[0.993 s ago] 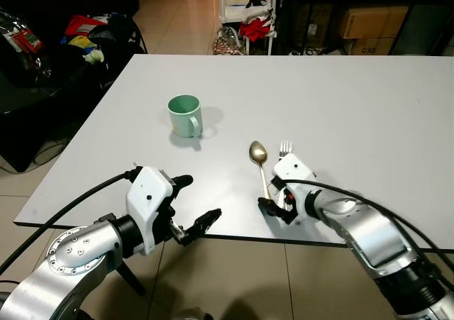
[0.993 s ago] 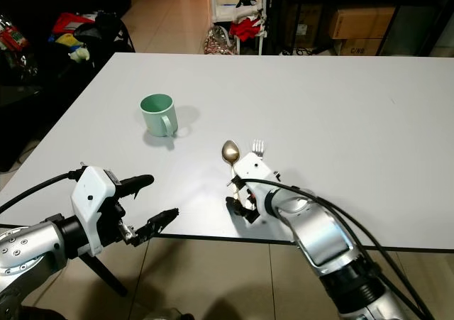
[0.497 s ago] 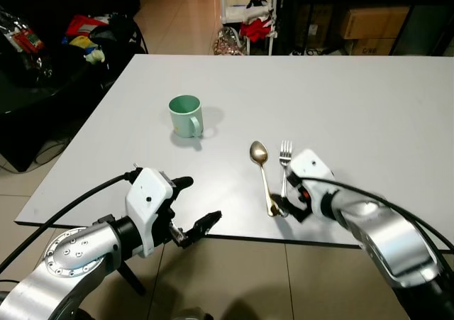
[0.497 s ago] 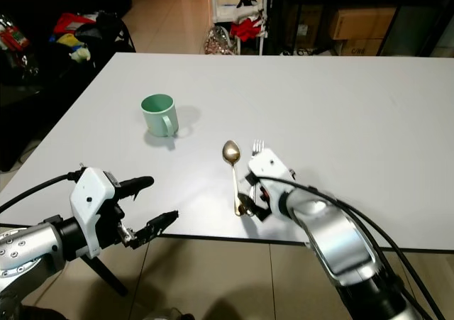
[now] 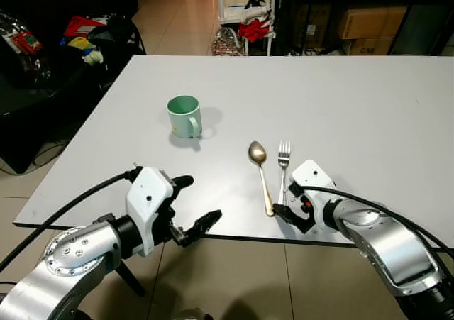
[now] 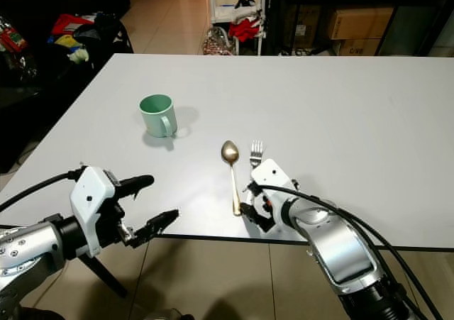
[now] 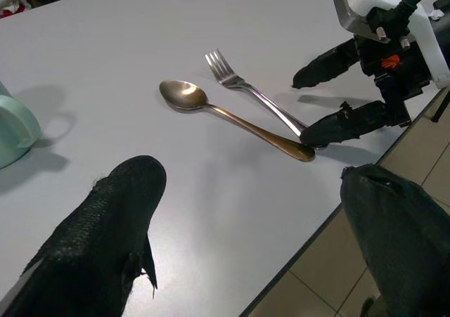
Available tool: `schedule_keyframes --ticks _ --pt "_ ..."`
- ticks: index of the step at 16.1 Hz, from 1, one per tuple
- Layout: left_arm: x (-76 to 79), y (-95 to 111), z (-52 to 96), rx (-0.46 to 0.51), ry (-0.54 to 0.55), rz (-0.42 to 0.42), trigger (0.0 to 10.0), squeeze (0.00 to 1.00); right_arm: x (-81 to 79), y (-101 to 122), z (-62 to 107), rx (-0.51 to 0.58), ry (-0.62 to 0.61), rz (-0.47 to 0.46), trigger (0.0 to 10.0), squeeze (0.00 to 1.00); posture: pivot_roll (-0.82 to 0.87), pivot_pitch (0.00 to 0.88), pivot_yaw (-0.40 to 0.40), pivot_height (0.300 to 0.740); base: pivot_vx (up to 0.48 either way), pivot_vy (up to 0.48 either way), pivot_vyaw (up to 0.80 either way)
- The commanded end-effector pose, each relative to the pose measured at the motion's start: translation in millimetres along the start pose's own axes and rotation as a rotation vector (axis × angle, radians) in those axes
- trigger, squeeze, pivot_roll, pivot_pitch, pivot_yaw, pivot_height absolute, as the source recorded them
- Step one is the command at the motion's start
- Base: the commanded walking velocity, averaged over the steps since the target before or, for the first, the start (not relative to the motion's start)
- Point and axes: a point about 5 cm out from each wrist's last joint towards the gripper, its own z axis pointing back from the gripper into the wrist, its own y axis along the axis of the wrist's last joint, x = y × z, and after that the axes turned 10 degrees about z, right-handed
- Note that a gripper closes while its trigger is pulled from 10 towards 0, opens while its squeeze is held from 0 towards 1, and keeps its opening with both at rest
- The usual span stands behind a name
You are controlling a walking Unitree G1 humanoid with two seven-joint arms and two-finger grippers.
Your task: Setting the table
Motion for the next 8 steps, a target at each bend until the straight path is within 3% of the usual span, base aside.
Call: schedule_keyframes --ticks 1,8 --pt "-0.6 2.6 2.2 -0.003 0.002 -0.017 10.0 0.00 -1.1 -3.2 -1.4 -0.014 0.007 -0.008 10.0 0.00 0.12 0.000 0.081 0.740 0.000 0.000 0.00" --pt "-0.6 2.6 2.2 -0.003 0.002 -0.017 10.0 0.00 -1.1 -3.2 -1.4 -0.014 0.007 -0.008 10.0 0.00 0.12 0.000 0.081 0.740 0.000 0.000 0.00"
